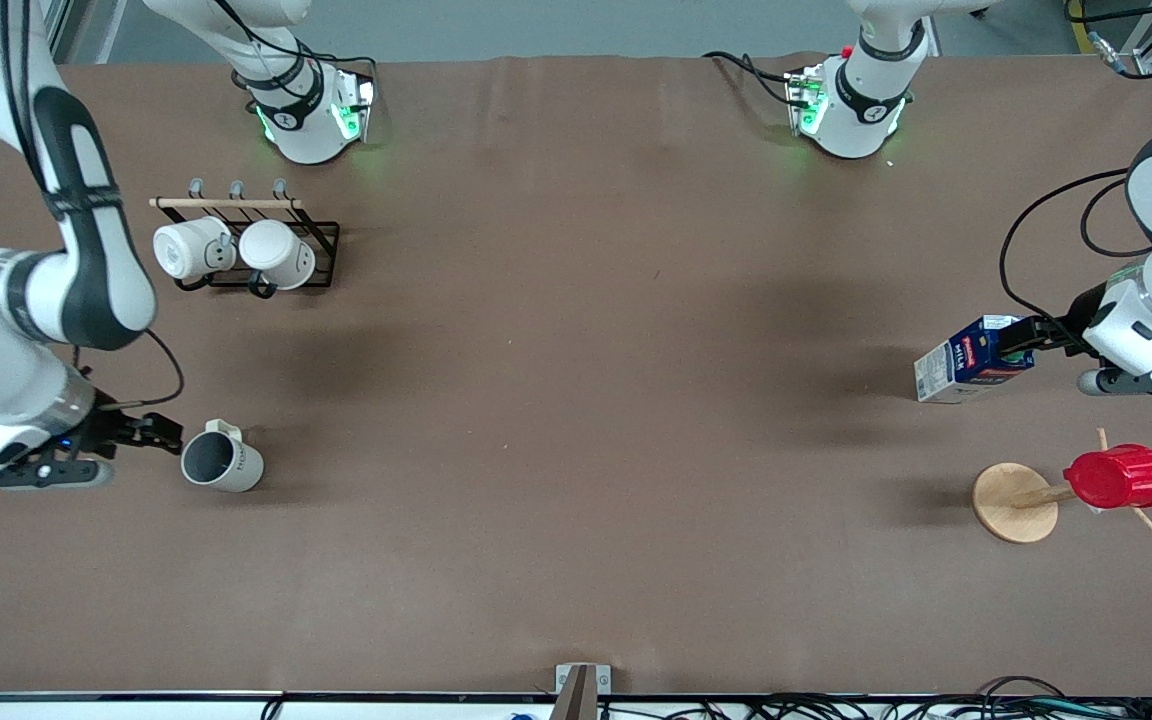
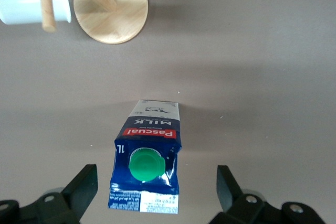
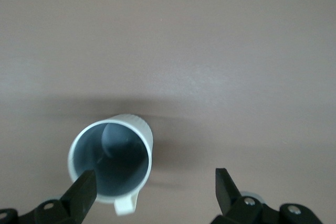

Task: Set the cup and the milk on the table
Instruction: 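Grasp the mug with the right gripper while the left gripper grasps the carton, then lift the grey mug with the right gripper and carry it to mid-table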

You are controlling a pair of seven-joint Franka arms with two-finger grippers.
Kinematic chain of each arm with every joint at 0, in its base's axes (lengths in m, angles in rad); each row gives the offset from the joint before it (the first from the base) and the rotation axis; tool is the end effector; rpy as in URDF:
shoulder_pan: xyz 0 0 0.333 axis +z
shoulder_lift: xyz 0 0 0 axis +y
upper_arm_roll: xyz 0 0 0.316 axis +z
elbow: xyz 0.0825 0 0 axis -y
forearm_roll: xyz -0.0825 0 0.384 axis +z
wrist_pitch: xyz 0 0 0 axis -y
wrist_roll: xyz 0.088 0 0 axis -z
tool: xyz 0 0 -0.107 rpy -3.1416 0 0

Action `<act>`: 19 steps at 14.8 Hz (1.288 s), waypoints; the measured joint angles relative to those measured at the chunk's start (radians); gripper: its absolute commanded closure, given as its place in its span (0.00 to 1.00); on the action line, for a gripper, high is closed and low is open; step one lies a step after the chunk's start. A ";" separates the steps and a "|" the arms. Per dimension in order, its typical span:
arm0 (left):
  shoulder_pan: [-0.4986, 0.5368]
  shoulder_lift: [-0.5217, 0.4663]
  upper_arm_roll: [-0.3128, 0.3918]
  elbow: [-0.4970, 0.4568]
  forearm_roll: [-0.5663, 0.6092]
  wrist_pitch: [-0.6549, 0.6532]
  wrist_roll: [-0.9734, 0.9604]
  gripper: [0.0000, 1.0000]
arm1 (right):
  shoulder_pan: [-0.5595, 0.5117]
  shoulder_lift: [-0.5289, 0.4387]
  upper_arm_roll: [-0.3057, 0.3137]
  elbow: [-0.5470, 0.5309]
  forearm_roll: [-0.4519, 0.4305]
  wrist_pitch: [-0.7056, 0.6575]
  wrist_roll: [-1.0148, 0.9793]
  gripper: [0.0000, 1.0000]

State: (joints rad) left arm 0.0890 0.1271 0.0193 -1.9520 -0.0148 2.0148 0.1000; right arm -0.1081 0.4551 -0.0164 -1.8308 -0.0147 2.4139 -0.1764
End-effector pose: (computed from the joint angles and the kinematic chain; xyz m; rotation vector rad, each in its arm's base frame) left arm 0.5752 0.0614 0.4088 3.1226 0.0234 -0.0981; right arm 0.6530 -0.0810 0.2962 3.0975 0.0997 0.1923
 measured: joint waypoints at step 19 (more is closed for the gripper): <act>0.029 0.047 0.000 -0.108 0.000 0.111 0.001 0.00 | 0.010 0.099 0.010 0.000 0.000 0.082 -0.002 1.00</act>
State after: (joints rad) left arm 0.1176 0.1743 0.0195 -2.0601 -0.0147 2.1259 0.1013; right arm -0.0984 0.5542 -0.0063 -1.8311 -0.0144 2.4961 -0.1788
